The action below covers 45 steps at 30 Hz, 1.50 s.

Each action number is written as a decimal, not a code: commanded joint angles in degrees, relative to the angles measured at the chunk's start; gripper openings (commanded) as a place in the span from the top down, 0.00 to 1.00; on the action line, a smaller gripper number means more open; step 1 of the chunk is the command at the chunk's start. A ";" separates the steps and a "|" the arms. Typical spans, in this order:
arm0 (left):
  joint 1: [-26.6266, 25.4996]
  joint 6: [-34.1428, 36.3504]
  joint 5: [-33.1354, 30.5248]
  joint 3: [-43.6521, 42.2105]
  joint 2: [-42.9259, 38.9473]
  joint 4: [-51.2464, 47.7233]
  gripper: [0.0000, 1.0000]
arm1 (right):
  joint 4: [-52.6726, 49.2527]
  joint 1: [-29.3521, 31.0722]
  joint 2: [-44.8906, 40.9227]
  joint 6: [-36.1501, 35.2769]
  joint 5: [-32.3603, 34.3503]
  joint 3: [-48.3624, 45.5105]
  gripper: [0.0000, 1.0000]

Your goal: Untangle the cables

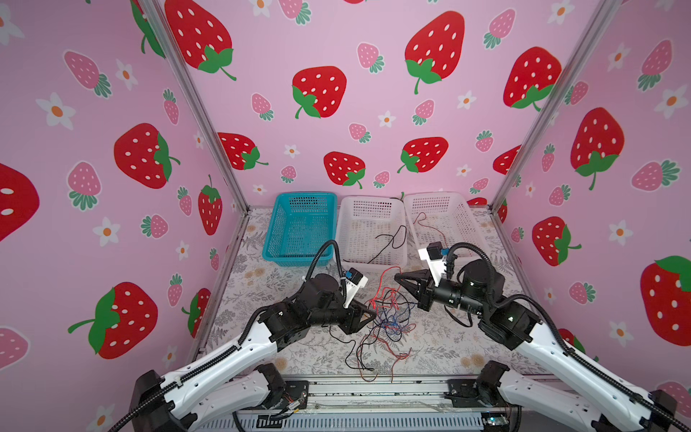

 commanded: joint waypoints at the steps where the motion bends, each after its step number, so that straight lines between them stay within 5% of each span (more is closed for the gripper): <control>1: 0.25 1.84 3.51 3.28 2.65 0.29 0.54 | 3.33 -0.25 -0.22 1.17 -2.60 -0.48 1.00; 7: 0.26 6.14 -2.35 7.50 5.04 -7.43 0.54 | 3.33 -0.23 -1.49 0.31 -5.22 -0.40 1.00; 15: 0.28 10.00 -7.16 8.47 -3.16 -10.79 0.33 | 2.04 -0.22 -2.11 -0.85 -4.49 -0.31 1.00; 31: 1.88 15.35 2.42 9.73 3.33 -11.26 0.29 | 8.63 -0.20 -4.32 0.47 -14.58 -1.53 1.00; 34: 2.54 15.05 4.57 9.70 3.56 -10.63 0.35 | 8.64 -0.23 -4.41 0.38 -14.72 -1.85 1.00; 45: 2.61 13.95 8.18 7.45 0.74 -9.46 0.80 | 8.21 -0.20 -4.21 -0.40 -13.96 -1.98 1.00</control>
